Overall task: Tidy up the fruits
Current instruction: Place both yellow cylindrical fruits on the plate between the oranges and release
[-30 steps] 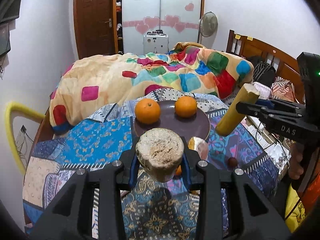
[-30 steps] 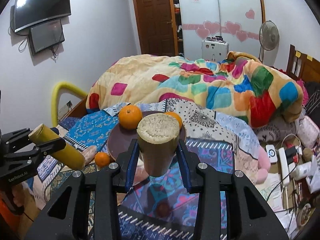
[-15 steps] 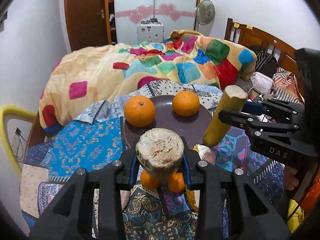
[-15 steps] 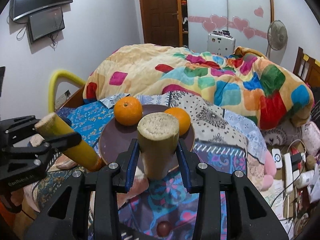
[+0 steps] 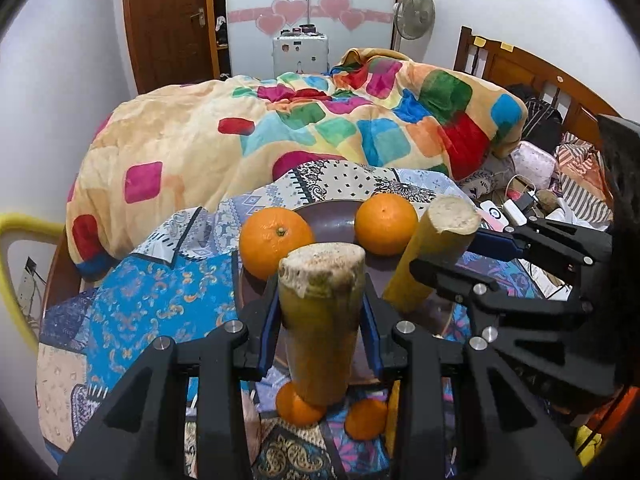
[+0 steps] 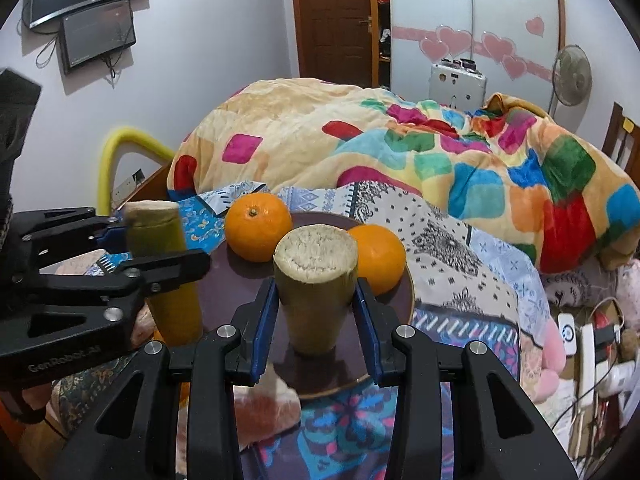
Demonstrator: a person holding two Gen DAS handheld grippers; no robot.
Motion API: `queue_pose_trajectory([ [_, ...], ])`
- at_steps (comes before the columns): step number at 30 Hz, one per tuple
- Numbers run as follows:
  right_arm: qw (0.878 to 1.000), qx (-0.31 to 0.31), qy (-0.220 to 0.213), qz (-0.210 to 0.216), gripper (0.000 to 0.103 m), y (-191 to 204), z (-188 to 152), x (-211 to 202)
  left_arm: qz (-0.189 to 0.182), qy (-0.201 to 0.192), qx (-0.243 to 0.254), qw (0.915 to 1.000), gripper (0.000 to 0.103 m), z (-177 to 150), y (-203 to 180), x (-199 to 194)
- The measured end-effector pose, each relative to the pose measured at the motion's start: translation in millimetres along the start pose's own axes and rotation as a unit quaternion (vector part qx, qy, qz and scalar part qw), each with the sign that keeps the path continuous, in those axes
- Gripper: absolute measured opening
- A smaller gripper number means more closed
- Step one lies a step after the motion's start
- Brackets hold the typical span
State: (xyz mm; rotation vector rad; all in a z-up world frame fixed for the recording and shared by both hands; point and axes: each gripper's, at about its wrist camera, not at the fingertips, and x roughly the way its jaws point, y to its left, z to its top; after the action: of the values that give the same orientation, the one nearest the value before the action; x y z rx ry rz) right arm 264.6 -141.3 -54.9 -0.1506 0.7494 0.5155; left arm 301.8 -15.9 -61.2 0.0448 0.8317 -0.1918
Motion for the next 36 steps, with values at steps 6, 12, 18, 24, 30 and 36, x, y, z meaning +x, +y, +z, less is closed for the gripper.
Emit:
queue_pose_trajectory([
  [6, 1.0, -0.001, -0.002, 0.001, 0.035, -4.4, 8.1, 13.3, -0.009, 0.006, -0.016, 0.9998, 0.035, 9.0, 8.4, 17.4],
  [12, 1.0, 0.001, 0.016, 0.004, 0.036, -8.4, 6.3, 33.3, -0.016, 0.016, -0.033, 0.9992, 0.035, 16.8, 19.5, 34.4],
  [18, 0.998, -0.023, 0.057, 0.011, 0.035, -2.7, -6.0, 52.0, -0.021, 0.022, -0.033, 0.999, 0.035, 26.1, 20.6, 45.8],
  [24, 0.998, -0.024, 0.057, 0.015, 0.035, -0.9, -5.7, 45.4, -0.01, 0.021, -0.03, 0.9993, 0.035, 37.9, 14.4, 54.9],
  [30, 0.998, -0.029, 0.053, 0.011, 0.038, -1.6, -9.8, 35.2, 0.003, 0.029, -0.018, 0.9994, 0.045, 40.1, 8.2, 58.9],
  [36, 0.999, -0.028, 0.044, 0.013, 0.042, -2.8, -16.1, 22.4, 0.001, 0.013, -0.018, 0.9998, 0.066, 33.1, 5.6, 43.5],
])
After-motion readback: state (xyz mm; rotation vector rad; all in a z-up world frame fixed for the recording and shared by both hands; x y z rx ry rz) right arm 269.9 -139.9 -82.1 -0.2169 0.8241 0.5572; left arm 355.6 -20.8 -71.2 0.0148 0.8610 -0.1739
